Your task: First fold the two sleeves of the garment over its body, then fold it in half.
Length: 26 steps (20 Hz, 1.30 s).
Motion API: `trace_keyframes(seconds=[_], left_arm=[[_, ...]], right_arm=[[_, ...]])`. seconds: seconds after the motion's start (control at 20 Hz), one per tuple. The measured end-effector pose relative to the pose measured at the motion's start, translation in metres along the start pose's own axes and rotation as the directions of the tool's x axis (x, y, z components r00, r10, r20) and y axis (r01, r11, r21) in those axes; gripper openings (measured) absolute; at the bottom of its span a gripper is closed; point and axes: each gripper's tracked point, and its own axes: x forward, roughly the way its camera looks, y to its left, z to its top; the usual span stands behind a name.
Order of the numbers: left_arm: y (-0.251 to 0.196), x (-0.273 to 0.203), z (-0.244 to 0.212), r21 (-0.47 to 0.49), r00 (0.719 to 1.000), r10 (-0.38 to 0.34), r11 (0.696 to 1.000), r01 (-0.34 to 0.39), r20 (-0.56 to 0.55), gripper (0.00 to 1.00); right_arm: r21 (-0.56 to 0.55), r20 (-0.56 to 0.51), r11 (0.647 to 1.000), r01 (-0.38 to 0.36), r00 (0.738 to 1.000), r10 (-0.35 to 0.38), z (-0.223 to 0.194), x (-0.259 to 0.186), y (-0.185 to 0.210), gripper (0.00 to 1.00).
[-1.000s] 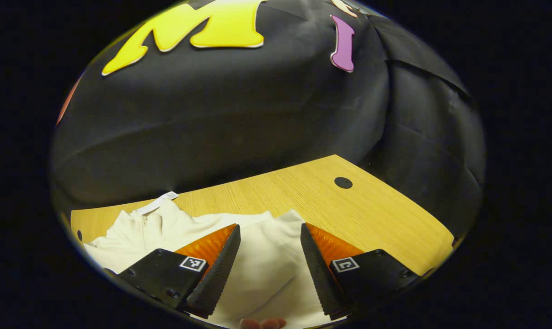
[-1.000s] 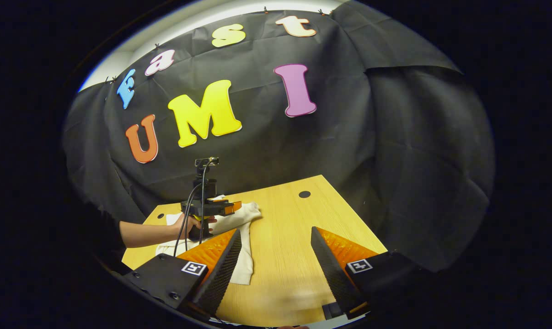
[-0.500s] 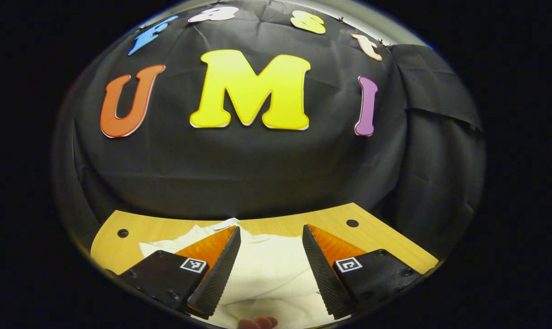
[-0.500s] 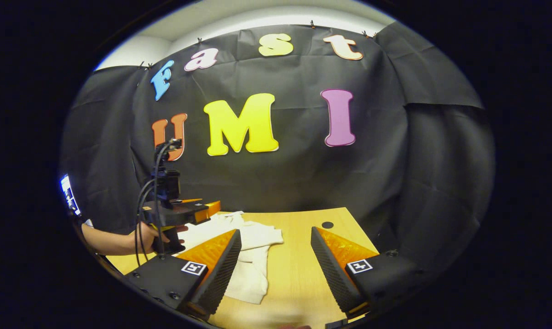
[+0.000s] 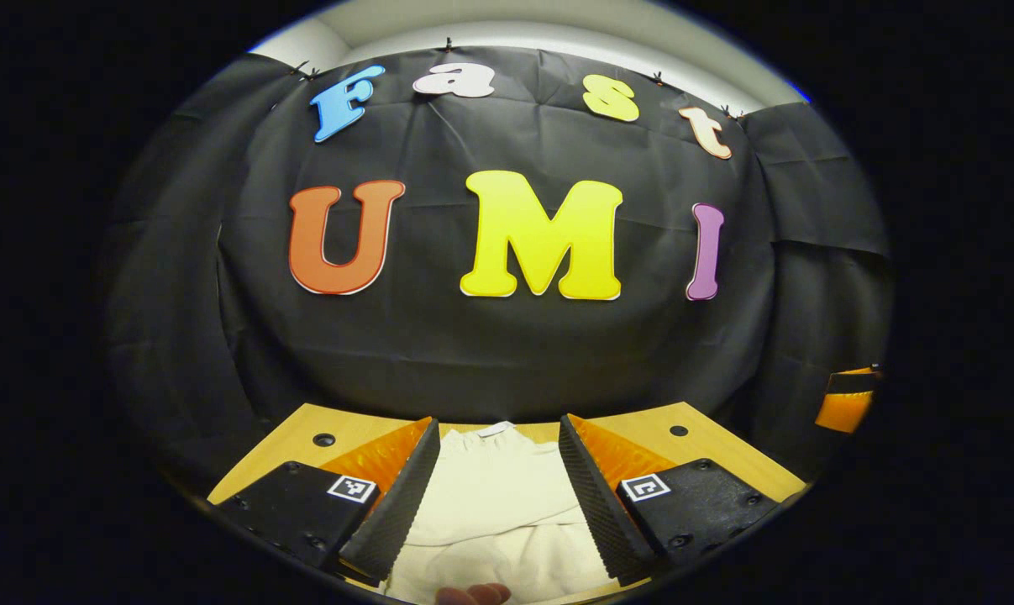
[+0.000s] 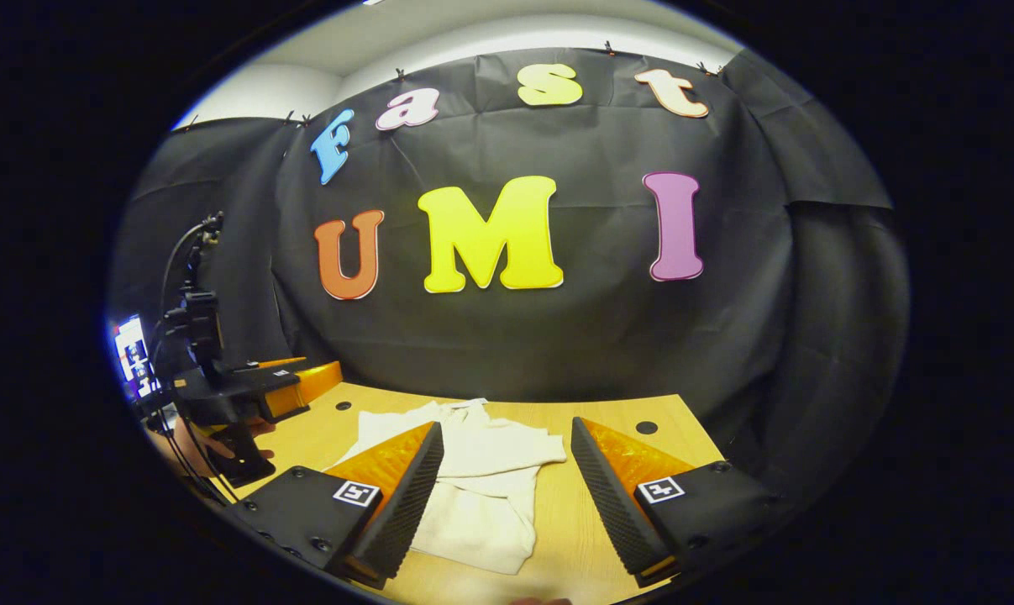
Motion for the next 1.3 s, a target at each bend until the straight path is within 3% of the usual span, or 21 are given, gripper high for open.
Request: trace_keyframes(seconds=[0.35, 0.55, 0.75, 1.0, 1.15, 1.3], left_arm=[[0.051, -0.032, -0.063, -0.005, 0.988, 0.034, 0.999, -0.035, -0.149, 0.90], [0.073, -0.056, -0.127, -0.018, 0.954, 0.015, 1.000, -0.022, -0.300, 0.90], [0.103, -0.088, -0.212, -0.043, 0.871, 0.014, 0.998, -0.040, -0.490, 0.91], [0.122, -0.105, -0.272, -0.142, 0.786, -0.016, 0.986, -0.091, -0.618, 0.92], [0.118, -0.095, -0.288, -0.194, 0.763, -0.051, 0.976, -0.098, -0.644, 0.94], [0.112, -0.086, -0.295, -0.201, 0.749, -0.063, 0.975, -0.095, -0.660, 0.94]], right_arm=[[-0.013, -0.136, 1.000, -0.007, 0.991, 0.005, -0.044, 0.009, 0.000, 0.95], [-0.014, -0.237, 1.000, 0.002, 0.971, -0.005, -0.086, 0.008, -0.018, 0.95], [-0.008, -0.365, 1.000, 0.024, 0.931, -0.025, -0.143, 0.005, -0.033, 0.95], [-0.015, -0.514, 0.999, 0.038, 0.857, -0.040, -0.214, 0.006, -0.038, 0.96], [-0.008, -0.565, 0.998, 0.065, 0.823, -0.058, -0.245, 0.019, -0.036, 0.94], [0.008, -0.604, 0.989, 0.147, 0.789, -0.112, -0.278, 0.037, -0.040, 0.94]])
